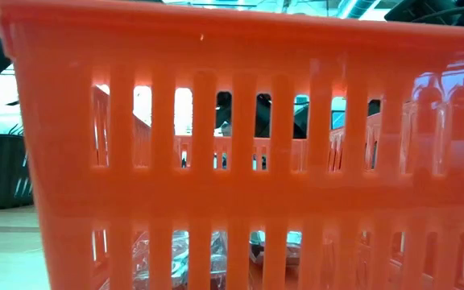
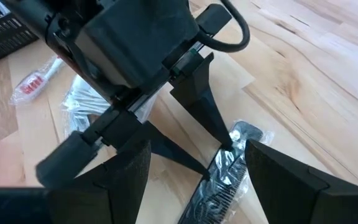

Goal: Pick & Place Travel size toiletries
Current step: Put the black hair brush into the right red bin

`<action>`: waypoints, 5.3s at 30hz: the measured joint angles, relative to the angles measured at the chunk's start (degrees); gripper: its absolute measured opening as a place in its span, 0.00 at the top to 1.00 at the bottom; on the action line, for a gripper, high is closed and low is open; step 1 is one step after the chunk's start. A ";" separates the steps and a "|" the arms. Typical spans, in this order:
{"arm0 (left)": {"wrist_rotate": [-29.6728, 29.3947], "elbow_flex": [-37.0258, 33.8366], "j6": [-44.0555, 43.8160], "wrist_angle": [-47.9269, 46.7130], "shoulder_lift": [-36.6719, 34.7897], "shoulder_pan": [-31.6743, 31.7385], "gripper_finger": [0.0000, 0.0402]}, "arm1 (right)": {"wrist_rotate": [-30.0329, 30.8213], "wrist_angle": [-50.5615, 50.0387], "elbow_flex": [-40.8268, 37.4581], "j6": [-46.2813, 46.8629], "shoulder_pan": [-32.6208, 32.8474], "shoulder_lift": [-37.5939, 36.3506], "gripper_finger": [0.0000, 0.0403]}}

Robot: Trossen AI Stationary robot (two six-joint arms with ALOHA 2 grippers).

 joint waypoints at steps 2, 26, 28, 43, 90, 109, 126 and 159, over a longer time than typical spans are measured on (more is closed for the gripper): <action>0.28 0.04 0.04 0.16 0.22 0.10 0.64 | -0.04 -0.02 0.00 0.00 0.00 0.00 0.37; 0.40 -2.43 0.20 0.26 0.09 -0.47 0.64 | -0.25 -9.10 -0.04 11.13 1.49 0.04 0.37; 0.40 -2.45 0.20 0.26 0.11 -0.49 0.64 | -0.24 -9.08 -0.04 11.67 1.49 0.04 0.37; 0.24 -3.14 0.18 0.59 0.09 -1.04 0.64 | -5.80 -5.47 -0.02 18.10 -4.03 8.99 0.37; 0.55 -10.09 -0.93 6.51 -0.20 -0.97 0.64 | -20.43 9.85 0.02 12.94 -10.64 17.38 0.37; 0.15 -10.29 -0.94 7.28 -0.15 -0.95 0.64 | -13.68 -0.31 -0.09 15.17 -9.66 5.73 0.37; -0.03 -10.38 -0.63 7.21 -0.16 -1.15 0.64 | -25.66 16.49 0.06 11.12 -14.48 21.00 0.37; -0.03 -10.59 0.94 5.68 -1.31 -1.21 0.64 | -29.77 13.67 0.08 10.25 -12.24 20.68 0.94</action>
